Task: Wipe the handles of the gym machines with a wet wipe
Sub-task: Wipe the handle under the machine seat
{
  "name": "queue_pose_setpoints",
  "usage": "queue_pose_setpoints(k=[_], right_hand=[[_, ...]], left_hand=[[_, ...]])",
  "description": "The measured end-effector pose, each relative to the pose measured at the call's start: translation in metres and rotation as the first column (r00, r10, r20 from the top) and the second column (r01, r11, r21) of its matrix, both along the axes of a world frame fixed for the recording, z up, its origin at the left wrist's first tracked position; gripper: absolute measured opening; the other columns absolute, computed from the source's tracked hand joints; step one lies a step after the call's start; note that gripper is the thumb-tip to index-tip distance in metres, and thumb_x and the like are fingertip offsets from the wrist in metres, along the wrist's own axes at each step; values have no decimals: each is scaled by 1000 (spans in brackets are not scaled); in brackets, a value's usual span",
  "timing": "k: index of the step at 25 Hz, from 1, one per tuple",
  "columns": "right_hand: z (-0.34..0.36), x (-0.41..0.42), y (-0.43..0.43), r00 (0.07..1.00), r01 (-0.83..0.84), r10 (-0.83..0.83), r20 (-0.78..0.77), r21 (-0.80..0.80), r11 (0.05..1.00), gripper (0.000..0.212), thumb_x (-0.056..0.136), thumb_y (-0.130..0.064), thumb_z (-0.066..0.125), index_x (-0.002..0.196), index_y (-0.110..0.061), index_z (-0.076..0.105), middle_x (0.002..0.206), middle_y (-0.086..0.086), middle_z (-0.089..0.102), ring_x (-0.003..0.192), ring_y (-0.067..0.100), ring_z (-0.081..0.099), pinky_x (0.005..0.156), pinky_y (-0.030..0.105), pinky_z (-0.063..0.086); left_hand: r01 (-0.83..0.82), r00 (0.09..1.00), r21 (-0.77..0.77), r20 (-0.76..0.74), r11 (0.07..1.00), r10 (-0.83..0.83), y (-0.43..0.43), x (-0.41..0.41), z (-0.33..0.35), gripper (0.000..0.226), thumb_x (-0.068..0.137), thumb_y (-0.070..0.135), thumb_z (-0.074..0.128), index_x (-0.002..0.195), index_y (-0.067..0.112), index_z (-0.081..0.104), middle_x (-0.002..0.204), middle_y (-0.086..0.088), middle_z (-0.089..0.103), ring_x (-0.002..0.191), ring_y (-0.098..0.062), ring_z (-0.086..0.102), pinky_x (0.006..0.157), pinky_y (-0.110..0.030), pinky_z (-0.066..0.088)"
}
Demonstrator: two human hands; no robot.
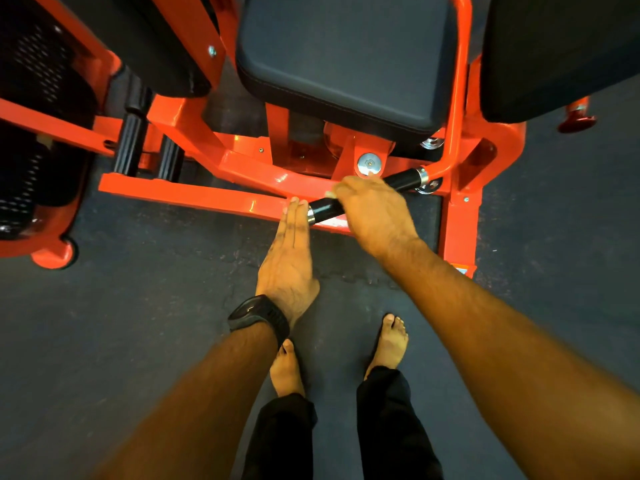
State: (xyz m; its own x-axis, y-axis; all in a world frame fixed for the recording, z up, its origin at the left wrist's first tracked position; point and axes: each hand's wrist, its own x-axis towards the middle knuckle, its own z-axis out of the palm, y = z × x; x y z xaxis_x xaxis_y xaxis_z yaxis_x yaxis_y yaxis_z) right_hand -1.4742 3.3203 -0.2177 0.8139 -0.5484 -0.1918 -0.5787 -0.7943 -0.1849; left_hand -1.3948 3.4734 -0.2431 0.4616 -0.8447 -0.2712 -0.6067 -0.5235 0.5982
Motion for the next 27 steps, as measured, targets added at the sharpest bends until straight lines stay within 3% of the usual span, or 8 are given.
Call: queue_pose_setpoints(k=[2, 4, 10, 12, 15, 18, 22, 27], right_hand=[[5, 10, -1, 999, 42, -42, -23, 12, 999, 32, 97, -17, 37, 117, -16, 62, 117, 5, 63, 111, 29, 58, 89, 37, 45], [7, 19, 9, 999, -50, 52, -15, 66, 997, 26, 96, -13, 45, 115, -17, 62, 117, 3, 63, 111, 27, 58, 86, 37, 46], [5, 9, -20, 994, -16, 18, -110, 12, 1000, 24, 99, -14, 46, 114, -17, 65, 112, 4, 63, 102, 31, 64, 79, 41, 52], [5, -2, -28, 990, -50, 49, -133, -2, 999, 24, 100, -18, 46, 115, -17, 65, 111, 5, 63, 103, 31, 64, 80, 41, 52], [3, -14, -45, 983, 110, -116, -140, -51, 993, 22, 97, -12, 50, 112, -13, 66, 108, 8, 64, 100, 34, 64, 81, 43, 53], [3, -15, -36, 992, 13, -12, -122, 4, 1000, 24, 95, -8, 49, 114, -14, 63, 111, 7, 63, 102, 32, 62, 80, 42, 52], [-2, -27, -55, 955, 248, -256, -150, -65, 966, 28, 97, -6, 47, 118, -11, 64, 116, 11, 64, 105, 35, 63, 83, 43, 53], [-10, -29, -18, 947, 317, -319, 35, 39, 948, 37, 103, -14, 39, 138, -10, 52, 139, 10, 54, 128, 31, 52, 99, 42, 46]], left_hand=[[-10, 1000, 2, 20, 1000, 10, -1, -1, -1, 112, 65, -11, 55, 159, 14, -1, 168, -3, 1, 154, -12, 0, 123, -37, 23], [-29, 999, 9, 18, 1000, 29, -3, -3, -2, 112, 66, -10, 59, 159, 14, 0, 168, -5, 2, 155, -14, 2, 122, -38, 25], [20, 997, 11, 73, 1000, -21, -1, 0, -2, 111, 66, -12, 56, 159, 12, 0, 168, -5, 1, 155, -16, 0, 125, -36, 18], [-4, 997, 12, 74, 1000, 3, -2, -2, -1, 110, 68, -13, 55, 159, 13, 0, 168, -3, 0, 155, -14, 0, 125, -34, 17], [-3, 996, 30, 86, 1000, 1, -2, -4, -1, 111, 68, -15, 52, 159, 15, -3, 168, 0, -5, 154, -13, -3, 125, -34, 16], [8, 995, 33, 101, 999, -11, -2, -4, -3, 114, 66, -13, 57, 159, 14, -4, 168, -4, -4, 155, -16, -2, 124, -37, 20], [26, 993, 27, 114, 999, -29, -1, -3, -3, 116, 63, -14, 56, 159, 11, -3, 168, -6, -3, 155, -20, 0, 124, -40, 22], [34, 994, 27, 98, 999, -37, -3, -2, 0, 113, 62, -13, 55, 159, 9, -1, 168, -9, -2, 155, -21, 1, 124, -39, 19]])
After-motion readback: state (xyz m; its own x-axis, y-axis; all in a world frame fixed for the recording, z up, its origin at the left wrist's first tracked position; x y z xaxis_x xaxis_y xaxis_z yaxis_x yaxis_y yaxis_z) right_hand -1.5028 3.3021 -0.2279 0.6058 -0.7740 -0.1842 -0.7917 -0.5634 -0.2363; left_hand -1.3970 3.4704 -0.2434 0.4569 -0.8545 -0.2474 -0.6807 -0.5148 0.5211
